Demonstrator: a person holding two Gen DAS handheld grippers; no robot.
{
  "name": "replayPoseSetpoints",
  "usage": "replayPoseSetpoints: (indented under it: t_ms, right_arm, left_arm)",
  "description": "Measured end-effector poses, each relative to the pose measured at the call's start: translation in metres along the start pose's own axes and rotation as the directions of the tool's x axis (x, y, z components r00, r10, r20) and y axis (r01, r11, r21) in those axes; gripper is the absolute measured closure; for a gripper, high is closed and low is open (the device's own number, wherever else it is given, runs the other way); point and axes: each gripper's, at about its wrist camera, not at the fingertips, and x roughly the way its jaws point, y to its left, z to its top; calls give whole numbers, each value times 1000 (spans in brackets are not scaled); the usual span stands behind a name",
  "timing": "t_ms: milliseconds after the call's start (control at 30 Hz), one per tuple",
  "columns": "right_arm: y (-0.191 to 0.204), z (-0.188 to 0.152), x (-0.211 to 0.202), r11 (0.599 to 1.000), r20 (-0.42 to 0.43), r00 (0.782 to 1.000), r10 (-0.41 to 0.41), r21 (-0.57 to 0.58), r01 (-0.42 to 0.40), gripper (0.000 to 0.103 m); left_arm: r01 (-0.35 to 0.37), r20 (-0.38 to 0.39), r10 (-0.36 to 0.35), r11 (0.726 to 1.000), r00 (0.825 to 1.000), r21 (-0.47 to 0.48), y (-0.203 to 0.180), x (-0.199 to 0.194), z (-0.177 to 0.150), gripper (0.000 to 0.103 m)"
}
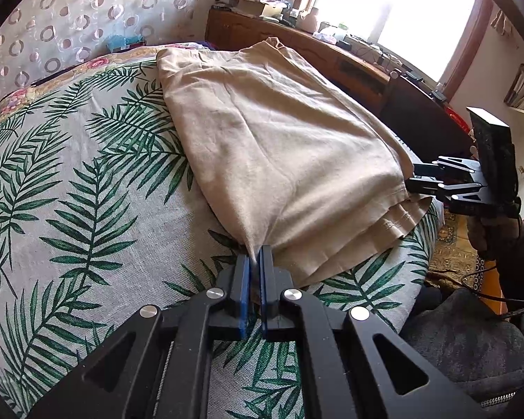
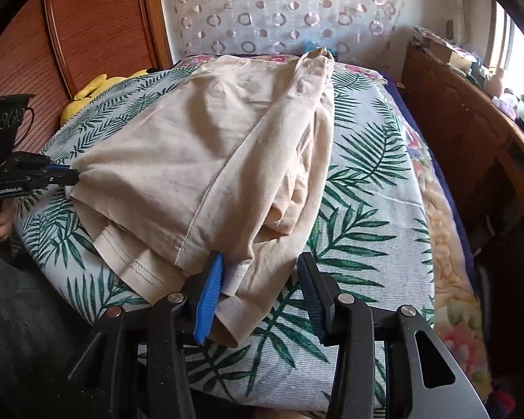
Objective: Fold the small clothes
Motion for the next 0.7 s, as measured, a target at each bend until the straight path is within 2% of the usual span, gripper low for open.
replayPoseSetpoints:
  t_ms: [133, 200, 233, 267, 367, 467, 533, 700]
  right_arm:
    - [-2, 1, 4, 1000, 1, 1000, 29, 0, -29, 59]
    - [-3, 0, 5, 999, 4, 999, 41, 4, -41, 63]
    - [-3, 0, 5, 999, 6, 999, 45, 3, -45, 68]
    - [-2, 0, 4, 999, 8, 999, 54, 0, -54, 80]
    - [3, -3, 3, 996, 7, 996, 92, -9, -92, 94]
    - [4, -4, 1, 995, 19, 995, 103, -13, -102, 95]
    - [1, -4, -4, 993, 47, 992, 115, 1, -115, 95]
    - [-8, 8, -25, 990, 155, 979, 132, 22, -137, 96]
  left_arm:
    - [2, -1, -2, 1000, 1000, -5, 2, 1, 1, 96]
    - [3, -1, -3, 1000, 1000, -5, 2, 1, 0, 96]
    - [2, -1, -2, 1000, 1000, -5, 2, 0, 0, 96]
    - [3, -1, -3, 1000, 1000, -5, 2, 0, 0, 96]
    - [7, -1, -7, 1000, 1000, -8, 2, 0, 0, 95]
    - [17, 4, -17, 1000, 1000, -7, 3, -1, -1, 96]
    - [32, 24, -32, 999, 999, 1, 1, -6, 1, 100]
    - [29, 125, -30, 1000, 992, 11, 1, -30, 29, 100]
